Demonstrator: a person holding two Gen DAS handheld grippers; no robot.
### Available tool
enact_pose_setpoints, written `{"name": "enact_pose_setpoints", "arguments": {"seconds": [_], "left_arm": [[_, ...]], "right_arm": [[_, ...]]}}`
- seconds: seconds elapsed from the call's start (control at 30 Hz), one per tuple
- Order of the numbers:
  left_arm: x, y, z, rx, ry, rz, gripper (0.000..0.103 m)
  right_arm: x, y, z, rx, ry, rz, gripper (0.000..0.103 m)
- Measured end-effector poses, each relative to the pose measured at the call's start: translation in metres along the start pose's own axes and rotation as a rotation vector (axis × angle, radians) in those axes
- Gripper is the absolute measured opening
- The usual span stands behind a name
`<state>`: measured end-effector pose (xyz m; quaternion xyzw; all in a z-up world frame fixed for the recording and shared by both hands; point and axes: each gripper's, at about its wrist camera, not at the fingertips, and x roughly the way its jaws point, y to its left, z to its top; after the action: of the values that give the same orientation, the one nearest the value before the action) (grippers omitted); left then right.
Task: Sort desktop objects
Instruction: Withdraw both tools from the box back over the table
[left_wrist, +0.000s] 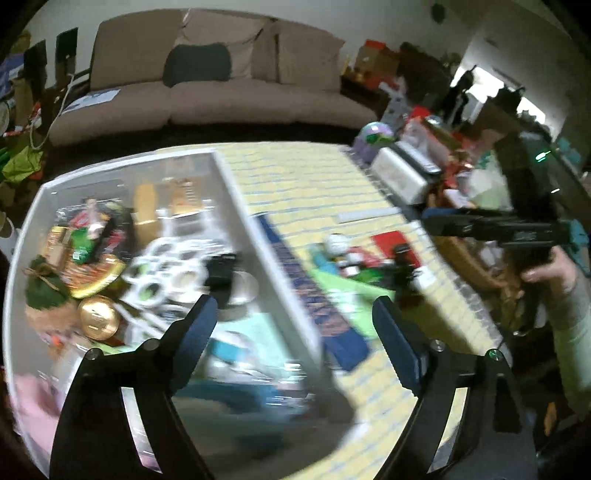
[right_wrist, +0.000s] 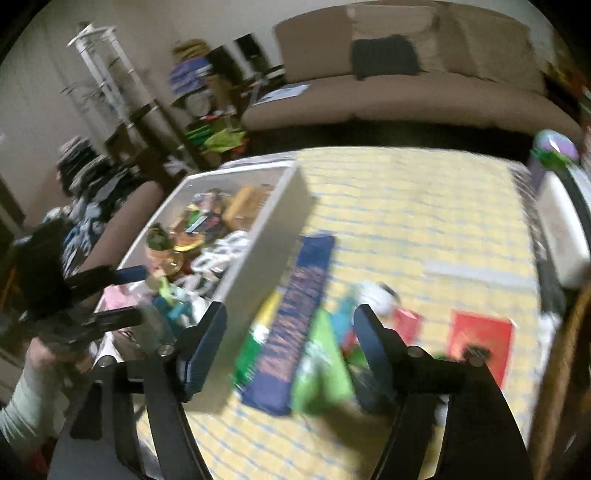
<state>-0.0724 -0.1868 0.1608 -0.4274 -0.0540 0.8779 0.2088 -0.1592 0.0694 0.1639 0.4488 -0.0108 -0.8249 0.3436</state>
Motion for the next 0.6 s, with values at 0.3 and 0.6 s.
{"name": "enact_pose_setpoints", "arguments": {"seconds": [0.3, 0.6], "left_arm": [[0.042, -0.098, -0.038, 0.026, -0.001, 0.072, 0.086], [0.111, -0.141, -0.067, 0.129, 0.025, 0.452, 0.086]], "right_arm": [[-0.03, -0.071, -0.076, 0.12, -0.013, -0.112, 0.074], [-0.029, -0.083, -0.112, 0.229, -0.066, -0.013, 0.074]]}}
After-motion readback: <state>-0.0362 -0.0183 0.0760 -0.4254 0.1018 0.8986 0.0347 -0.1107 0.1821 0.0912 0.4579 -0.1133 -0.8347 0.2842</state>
